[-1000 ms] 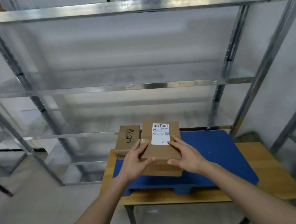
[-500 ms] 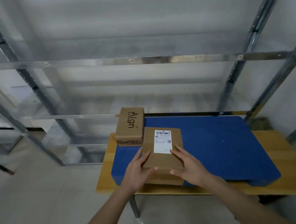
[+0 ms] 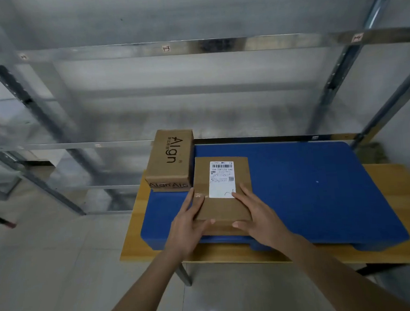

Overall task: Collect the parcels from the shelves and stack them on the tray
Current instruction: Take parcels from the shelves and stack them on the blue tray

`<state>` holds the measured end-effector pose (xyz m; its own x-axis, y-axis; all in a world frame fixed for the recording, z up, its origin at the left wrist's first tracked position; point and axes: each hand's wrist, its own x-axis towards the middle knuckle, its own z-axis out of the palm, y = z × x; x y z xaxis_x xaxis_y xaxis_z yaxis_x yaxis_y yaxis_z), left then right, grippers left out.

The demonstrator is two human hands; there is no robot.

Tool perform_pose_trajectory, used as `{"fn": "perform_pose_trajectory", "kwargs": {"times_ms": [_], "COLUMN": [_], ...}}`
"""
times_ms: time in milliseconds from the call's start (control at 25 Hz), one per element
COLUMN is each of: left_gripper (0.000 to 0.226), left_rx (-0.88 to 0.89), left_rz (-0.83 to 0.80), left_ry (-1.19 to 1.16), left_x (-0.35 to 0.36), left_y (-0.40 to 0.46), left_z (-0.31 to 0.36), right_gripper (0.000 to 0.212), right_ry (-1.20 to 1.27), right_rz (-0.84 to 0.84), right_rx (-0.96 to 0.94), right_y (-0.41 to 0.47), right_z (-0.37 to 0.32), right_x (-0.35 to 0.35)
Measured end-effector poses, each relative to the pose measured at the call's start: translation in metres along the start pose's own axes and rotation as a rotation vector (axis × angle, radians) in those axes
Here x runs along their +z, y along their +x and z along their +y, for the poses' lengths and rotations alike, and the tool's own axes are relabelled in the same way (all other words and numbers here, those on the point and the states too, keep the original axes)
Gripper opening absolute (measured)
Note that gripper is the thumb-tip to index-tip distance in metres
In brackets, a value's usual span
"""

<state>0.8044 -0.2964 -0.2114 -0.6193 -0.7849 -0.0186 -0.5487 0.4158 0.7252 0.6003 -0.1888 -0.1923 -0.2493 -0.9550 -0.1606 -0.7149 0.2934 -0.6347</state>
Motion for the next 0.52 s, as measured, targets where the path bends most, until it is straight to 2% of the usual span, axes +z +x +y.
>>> {"fn": "perform_pose_trajectory", "kwargs": {"times_ms": [520], "left_gripper": [0.067], "left_rx": [-0.019], "left_rz": [0.002], "left_ry": [0.03], "left_x": [-0.005], "left_y": [0.061], "left_z": [-0.004], "right_gripper": [0.086], "right_ry": [0.029], "right_rz": [0.004], "right_rx": [-0.018], "right_y": [0.065], "right_z": [0.013], "right_x": [-0.019]}}
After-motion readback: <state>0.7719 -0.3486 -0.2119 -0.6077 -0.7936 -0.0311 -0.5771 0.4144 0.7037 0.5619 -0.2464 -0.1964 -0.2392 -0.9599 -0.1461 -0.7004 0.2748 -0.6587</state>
